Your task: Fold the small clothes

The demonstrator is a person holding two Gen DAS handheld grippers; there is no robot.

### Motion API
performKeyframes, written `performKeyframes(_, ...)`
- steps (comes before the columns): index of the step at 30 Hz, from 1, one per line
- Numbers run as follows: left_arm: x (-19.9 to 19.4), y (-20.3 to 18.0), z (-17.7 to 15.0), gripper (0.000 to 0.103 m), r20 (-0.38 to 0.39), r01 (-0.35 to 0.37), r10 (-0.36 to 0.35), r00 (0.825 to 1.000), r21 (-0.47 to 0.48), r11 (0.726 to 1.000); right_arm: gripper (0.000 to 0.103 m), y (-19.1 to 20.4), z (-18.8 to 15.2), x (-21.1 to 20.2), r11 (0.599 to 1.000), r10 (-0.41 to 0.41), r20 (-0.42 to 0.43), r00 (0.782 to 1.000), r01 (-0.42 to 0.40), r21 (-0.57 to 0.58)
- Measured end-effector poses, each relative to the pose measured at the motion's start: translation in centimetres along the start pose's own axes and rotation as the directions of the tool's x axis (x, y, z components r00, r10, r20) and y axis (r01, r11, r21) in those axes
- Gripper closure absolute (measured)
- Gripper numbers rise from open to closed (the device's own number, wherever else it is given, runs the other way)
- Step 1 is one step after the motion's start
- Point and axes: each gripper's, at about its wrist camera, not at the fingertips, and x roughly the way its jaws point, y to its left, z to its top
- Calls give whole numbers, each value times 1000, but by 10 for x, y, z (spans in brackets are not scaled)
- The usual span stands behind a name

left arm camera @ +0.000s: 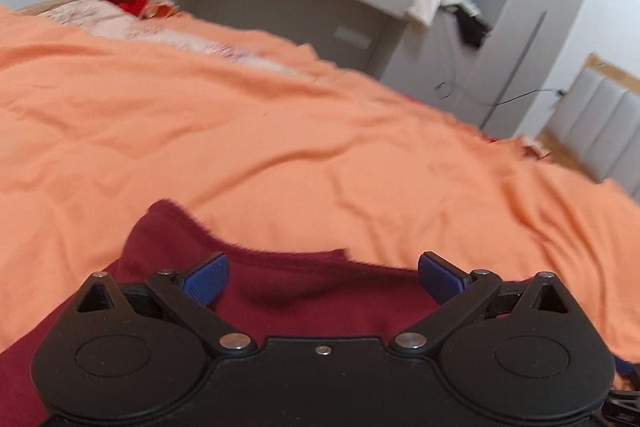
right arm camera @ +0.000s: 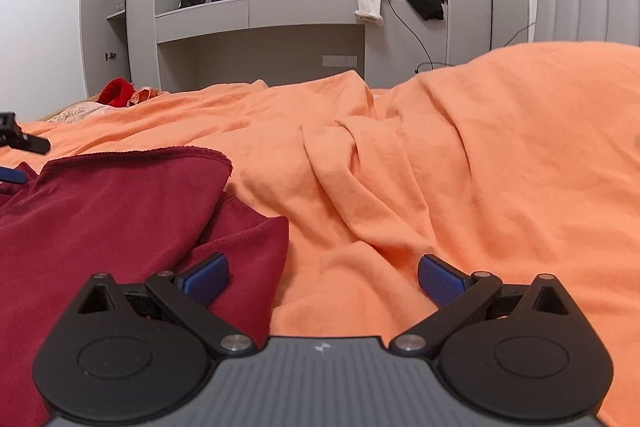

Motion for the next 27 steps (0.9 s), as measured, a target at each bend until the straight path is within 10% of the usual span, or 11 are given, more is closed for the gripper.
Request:
performKeyframes(4, -6, -12, -3, 1, -31, 70, -69, 997, 60, 996, 0, -5, 0, 3, 1000, 4, -17, 1000, -4, 29)
performKeyframes(8, 1, -21, -15, 1, -90, -58, 70, 993, 132, 990, 0, -7, 0, 5, 999, 2, -26, 1000, -1, 44)
performKeyframes(21, -45, 9, -16, 1, 15, -107, 106, 994, 4, 994, 0, -3, 8, -1, 996, -75, -19, 997, 75, 39)
performKeyframes(27, -80, 14, -11, 1, 25, -262, 264, 964, -69, 963, 0, 7, 16, -14, 989, -146, 10, 989, 146, 27)
